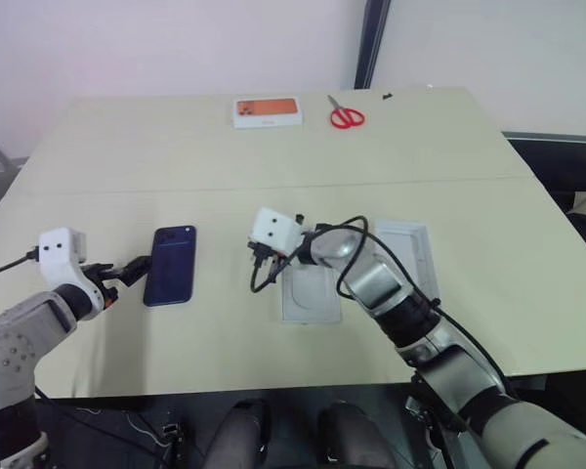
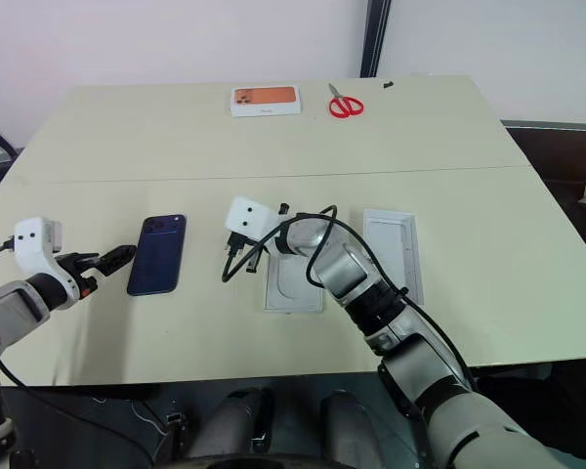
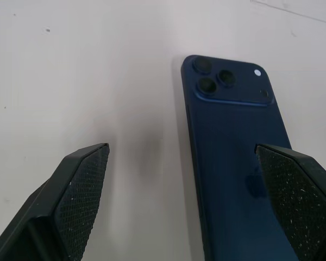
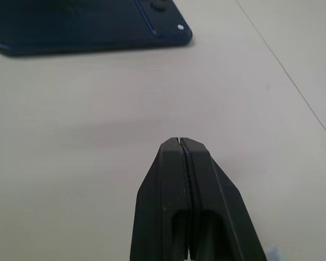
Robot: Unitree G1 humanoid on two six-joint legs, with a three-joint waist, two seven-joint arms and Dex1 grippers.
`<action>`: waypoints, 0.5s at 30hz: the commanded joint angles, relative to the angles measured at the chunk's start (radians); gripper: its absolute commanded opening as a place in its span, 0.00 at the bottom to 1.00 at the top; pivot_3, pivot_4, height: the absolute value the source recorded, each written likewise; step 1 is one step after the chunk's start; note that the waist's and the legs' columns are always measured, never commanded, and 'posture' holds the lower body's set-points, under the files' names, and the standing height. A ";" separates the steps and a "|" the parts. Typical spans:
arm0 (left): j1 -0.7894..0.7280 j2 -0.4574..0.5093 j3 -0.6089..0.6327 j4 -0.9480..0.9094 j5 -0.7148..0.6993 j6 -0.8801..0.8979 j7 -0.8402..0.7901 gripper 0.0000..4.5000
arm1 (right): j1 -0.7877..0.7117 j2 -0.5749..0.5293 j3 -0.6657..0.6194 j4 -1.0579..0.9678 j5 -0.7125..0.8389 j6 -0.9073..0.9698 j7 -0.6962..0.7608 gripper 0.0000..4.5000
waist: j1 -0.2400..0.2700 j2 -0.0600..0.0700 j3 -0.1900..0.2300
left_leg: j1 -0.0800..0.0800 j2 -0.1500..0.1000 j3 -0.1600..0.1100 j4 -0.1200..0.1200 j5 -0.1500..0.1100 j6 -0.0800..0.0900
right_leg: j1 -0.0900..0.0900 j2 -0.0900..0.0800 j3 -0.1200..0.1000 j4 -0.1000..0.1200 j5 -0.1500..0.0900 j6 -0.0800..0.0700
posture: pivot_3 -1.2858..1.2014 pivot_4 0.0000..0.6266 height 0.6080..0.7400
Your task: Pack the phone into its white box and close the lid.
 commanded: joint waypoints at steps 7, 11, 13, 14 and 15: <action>0.169 0.077 -0.104 -0.240 0.092 -0.267 -0.236 1.00 | 0.181 -0.329 -0.154 -0.402 0.248 0.043 0.335 0.31 | 0.002 0.000 0.000 | 0.000 0.000 0.000 -0.001 -0.002 0.003 | 0.004 0.000 0.000 -0.002 0.000 0.000 | 0.52 0.24 1.00; 0.269 0.103 -0.214 -0.334 0.166 -0.443 -0.383 1.00 | 0.299 -0.460 -0.150 -0.480 0.271 0.024 0.408 0.53 | 0.004 0.001 0.000 | 0.000 0.000 0.000 -0.002 -0.003 0.004 | 0.005 -0.001 0.001 -0.004 0.000 0.000 | 0.52 0.24 1.00; 0.296 0.119 -0.261 -0.345 0.200 -0.493 -0.430 1.00 | 0.334 -0.492 -0.130 -0.489 0.251 0.007 0.413 0.53 | 0.002 0.001 0.000 | 0.000 0.000 0.000 -0.002 -0.003 0.005 | 0.005 -0.001 0.001 -0.004 0.000 -0.001 | 0.52 0.24 1.00; 0.313 0.136 -0.293 -0.355 0.223 -0.515 -0.456 1.00 | 0.350 -0.501 -0.120 -0.494 0.243 0.003 0.411 0.53 | 0.001 0.001 0.000 | 0.000 0.000 0.000 -0.002 -0.004 0.005 | 0.005 -0.001 0.001 -0.004 0.000 -0.002 | 0.52 0.24 1.00; 0.330 0.154 -0.322 -0.367 0.245 -0.537 -0.484 1.00 | 0.363 -0.506 -0.111 -0.499 0.236 -0.001 0.406 0.53 | 0.001 0.001 0.000 | 0.000 0.001 0.000 -0.003 -0.004 0.005 | 0.005 -0.001 0.001 -0.004 0.000 -0.002 | 0.52 0.24 1.00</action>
